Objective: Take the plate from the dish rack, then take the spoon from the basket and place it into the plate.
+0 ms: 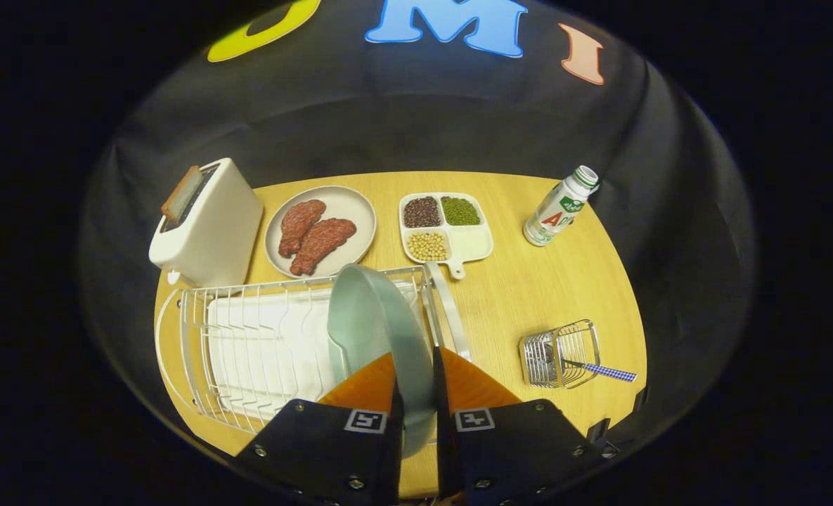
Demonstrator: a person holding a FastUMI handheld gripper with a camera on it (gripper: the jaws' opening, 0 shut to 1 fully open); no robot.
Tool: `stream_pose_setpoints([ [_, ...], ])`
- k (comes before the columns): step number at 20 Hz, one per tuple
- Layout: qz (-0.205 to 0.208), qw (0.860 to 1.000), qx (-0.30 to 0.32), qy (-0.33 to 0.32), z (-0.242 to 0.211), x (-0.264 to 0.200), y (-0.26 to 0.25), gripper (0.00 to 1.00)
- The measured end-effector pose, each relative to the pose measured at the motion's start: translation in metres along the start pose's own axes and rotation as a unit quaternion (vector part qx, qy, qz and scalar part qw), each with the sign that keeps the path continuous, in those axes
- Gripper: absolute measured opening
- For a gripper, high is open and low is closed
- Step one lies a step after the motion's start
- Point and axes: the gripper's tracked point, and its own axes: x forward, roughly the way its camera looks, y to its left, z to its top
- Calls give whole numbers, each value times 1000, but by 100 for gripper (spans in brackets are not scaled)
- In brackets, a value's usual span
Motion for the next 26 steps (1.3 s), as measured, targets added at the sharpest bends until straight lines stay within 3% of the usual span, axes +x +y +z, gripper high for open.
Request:
stream_pose_setpoints([
  [1, 1, 1000, 4, -3, -4, 8, 1, 21],
  [2, -1, 1000, -4, -5, -2, 0, 1, 14],
  [8, -47, 996, -69, -24, 10, -17, 1, 13],
  [15, -90, 988, -104, -65, 27, -33, 5, 14],
  [20, -64, 989, -102, -86, 38, -53, 7, 13],
  [26, 25, 993, -82, -79, 23, -80, -15, 13],
])
